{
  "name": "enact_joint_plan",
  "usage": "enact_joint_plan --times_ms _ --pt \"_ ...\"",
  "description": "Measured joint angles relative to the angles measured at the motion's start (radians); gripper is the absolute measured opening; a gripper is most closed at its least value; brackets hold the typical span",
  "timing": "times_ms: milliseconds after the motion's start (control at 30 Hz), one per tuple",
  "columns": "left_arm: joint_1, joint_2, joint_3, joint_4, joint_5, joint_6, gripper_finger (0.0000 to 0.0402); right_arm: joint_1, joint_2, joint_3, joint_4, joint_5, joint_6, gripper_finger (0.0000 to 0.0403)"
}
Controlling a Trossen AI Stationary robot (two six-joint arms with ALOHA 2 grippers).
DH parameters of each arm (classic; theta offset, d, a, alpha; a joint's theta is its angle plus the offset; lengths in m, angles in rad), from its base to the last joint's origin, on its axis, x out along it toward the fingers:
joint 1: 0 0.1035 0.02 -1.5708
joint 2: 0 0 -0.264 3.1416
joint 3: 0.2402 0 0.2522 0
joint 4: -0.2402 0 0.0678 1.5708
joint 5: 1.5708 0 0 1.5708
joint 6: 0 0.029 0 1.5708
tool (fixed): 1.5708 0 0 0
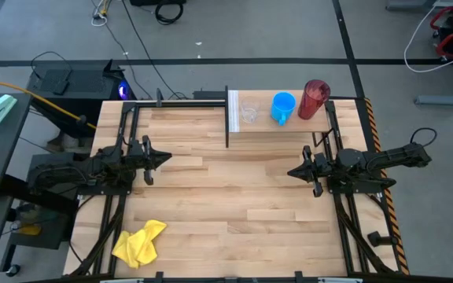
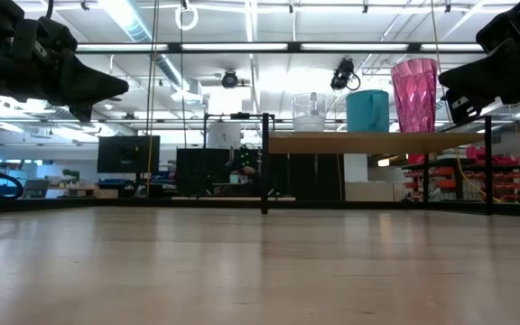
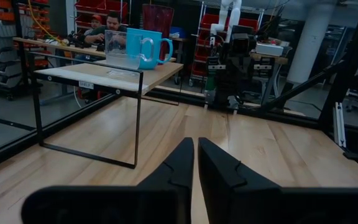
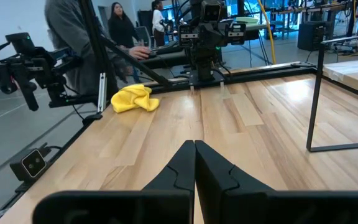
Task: Stack small to large cups/mugs on shelf
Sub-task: Return to Home Position
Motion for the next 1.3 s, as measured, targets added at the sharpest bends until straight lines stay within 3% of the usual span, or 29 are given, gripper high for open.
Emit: enact_joint_plan --times_ms 1300 --pt "0.0 0.0 0.0 0.0 0.0 0.0 0.0034 0.0 0.0 0.0 0.0 0.0 0.0 0.0011"
